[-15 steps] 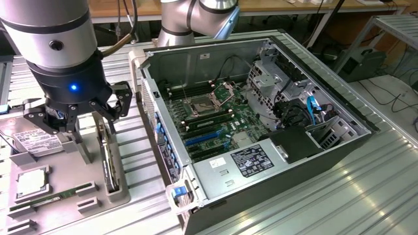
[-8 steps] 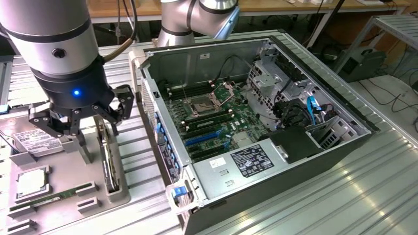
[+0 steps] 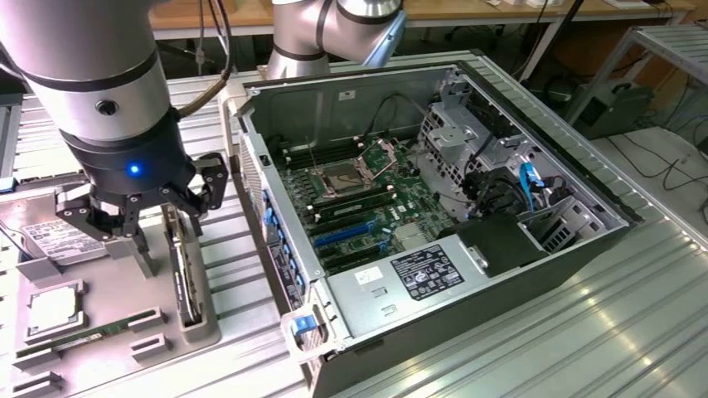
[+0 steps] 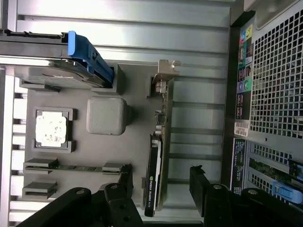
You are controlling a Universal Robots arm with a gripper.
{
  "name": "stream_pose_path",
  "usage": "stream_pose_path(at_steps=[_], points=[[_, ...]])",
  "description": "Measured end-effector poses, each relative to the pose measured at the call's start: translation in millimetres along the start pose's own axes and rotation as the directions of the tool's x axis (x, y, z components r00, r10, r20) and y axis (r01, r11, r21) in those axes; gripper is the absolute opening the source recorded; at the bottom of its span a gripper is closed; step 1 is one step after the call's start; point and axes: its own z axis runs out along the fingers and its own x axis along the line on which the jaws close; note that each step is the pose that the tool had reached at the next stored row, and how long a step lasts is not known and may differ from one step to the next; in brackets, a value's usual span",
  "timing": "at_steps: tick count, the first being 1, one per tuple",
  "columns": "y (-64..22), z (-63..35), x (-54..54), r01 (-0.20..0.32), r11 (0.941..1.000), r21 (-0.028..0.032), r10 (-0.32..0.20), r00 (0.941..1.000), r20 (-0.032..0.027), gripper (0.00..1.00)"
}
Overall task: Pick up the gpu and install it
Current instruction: 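Pick up the gpu and move the gpu toward the slot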
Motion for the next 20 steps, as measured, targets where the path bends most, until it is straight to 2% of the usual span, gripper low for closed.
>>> stream_pose_path(at_steps=[5, 15, 18, 20], points=[[-3.0, 9.4, 0.5, 0.000, 1.0000, 0.0002, 0.000, 1.0000, 0.0034, 0.60], [-5.2, 21.3, 1.1, 0.000, 1.0000, 0.0006, 0.000, 1.0000, 0.0037, 0.60], [-5.8, 25.2, 1.1, 0.000, 1.0000, 0.0052, 0.000, 1.0000, 0.0034, 0.60], [-5.9, 27.2, 1.1, 0.000, 1.0000, 0.0060, 0.000, 1.0000, 0.0033, 0.60]])
